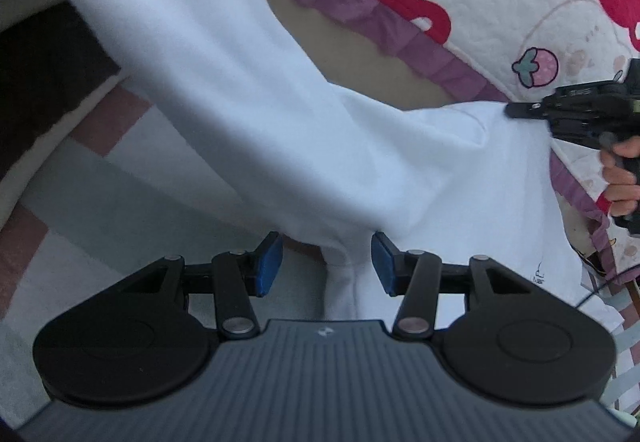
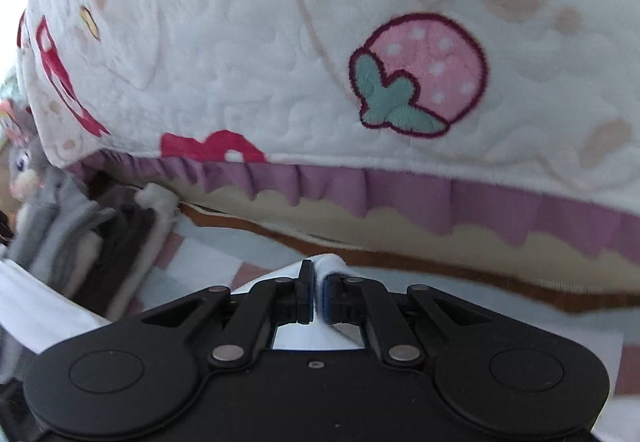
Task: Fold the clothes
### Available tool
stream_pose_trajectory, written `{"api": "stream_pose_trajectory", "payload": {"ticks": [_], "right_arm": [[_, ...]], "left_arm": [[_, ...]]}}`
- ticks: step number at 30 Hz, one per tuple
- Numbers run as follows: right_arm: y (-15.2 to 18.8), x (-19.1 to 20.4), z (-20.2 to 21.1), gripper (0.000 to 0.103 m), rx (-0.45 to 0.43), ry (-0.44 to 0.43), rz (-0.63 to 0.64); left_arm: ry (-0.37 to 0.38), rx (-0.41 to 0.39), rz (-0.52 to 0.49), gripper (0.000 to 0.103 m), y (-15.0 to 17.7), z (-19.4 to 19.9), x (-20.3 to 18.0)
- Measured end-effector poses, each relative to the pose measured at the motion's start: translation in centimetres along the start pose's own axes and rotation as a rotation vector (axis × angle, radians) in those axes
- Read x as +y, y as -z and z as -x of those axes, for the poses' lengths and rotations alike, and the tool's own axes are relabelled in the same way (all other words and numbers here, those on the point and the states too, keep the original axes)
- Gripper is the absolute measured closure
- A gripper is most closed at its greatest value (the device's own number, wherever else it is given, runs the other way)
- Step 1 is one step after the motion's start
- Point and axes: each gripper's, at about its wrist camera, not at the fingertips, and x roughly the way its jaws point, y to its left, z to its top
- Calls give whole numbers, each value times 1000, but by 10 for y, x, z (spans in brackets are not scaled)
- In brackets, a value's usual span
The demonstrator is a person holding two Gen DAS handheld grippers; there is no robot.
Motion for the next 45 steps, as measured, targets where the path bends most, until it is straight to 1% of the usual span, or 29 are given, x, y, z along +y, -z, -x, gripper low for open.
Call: {"api": "stream_pose_trajectory", "payload": {"ticks": [3,4,6,7,9,10,11,13,16,17,18,19,20,21,23,25,26,27,28,29,30,31,34,38,39,40,41,44,45], "right_arm": [[-4,-1,-17,97,-15,-4,30],[-2,-2,-21,97,-16,-13,38],[5,-6,-37,97,43,-8,46],[11,-9,-44,96,67,13,53],[22,-15,-58,96,108,67,67],[27,-18,-63,96,130,71,58],[31,-21,-65,96,151,58,38],[37,-24,-62,95,154,38,27],[44,-26,-52,95,162,-21,24],[46,-24,-48,95,173,-31,39],[49,-22,-45,95,184,-34,59],[52,-21,-44,95,202,-35,73],[54,-19,-44,95,222,-36,84],[57,-19,-45,95,252,-49,80],[63,-17,-52,92,309,-78,71],[69,-15,-58,89,366,-106,62],[72,-14,-61,86,394,-119,58],[72,-12,-62,81,391,-125,53],[71,-11,-63,70,380,-132,40],[69,-12,-63,64,360,-143,11],[66,-14,-64,55,337,-148,-28],[63,-17,-67,52,312,-151,-67],[56,-31,-78,50,257,-141,-235],[53,-54,-97,49,208,-207,-535],[50,-55,-98,58,181,-208,-581],[43,-48,-93,91,138,-203,-537],[34,-39,-86,95,91,-195,-464],[16,-5,-47,97,-107,-196,-188],[13,1,-38,97,-136,-187,-121]], "left_arm": [[-7,-23,41,53,-3,-2,9],[7,-25,64,53,-4,-3,12],[40,-25,111,53,-6,-5,19],[53,-28,132,52,-7,-6,22],[45,-36,152,48,-7,-9,25],[33,-38,152,45,-8,-12,26],[18,-38,147,45,-9,-15,26],[-3,-38,140,45,-10,-21,27],[23,-47,166,45,-13,-23,28],[32,-50,176,47,-14,-24,29],[42,-53,185,53,-15,-25,29],[45,-55,177,80,-16,-25,29],[39,-51,158,94,-17,-24,27],[18,-52,145,94,-18,-22,26],[-45,-48,175,94,-19,-17,28],[-79,-32,229,94,-18,-14,33],[-80,-30,247,94,-18,-14,35],[-78,-33,244,94,-17,-13,35],[-79,-35,234,94,-17,-13,34],[-82,-37,228,94,-16,-13,33],[-85,-39,227,94,-16,-13,32],[-89,-39,227,94,-15,-13,32],[-93,-52,215,94,-16,-13,31],[-77,-72,206,94,-16,-12,30],[-71,-77,205,94,-16,-10,31],[-64,-83,203,95,-15,-9,32],[-57,-97,200,97,-15,-7,32],[-56,-168,184,98,-18,2,28],[-65,-187,184,98,-20,5,28]]}}
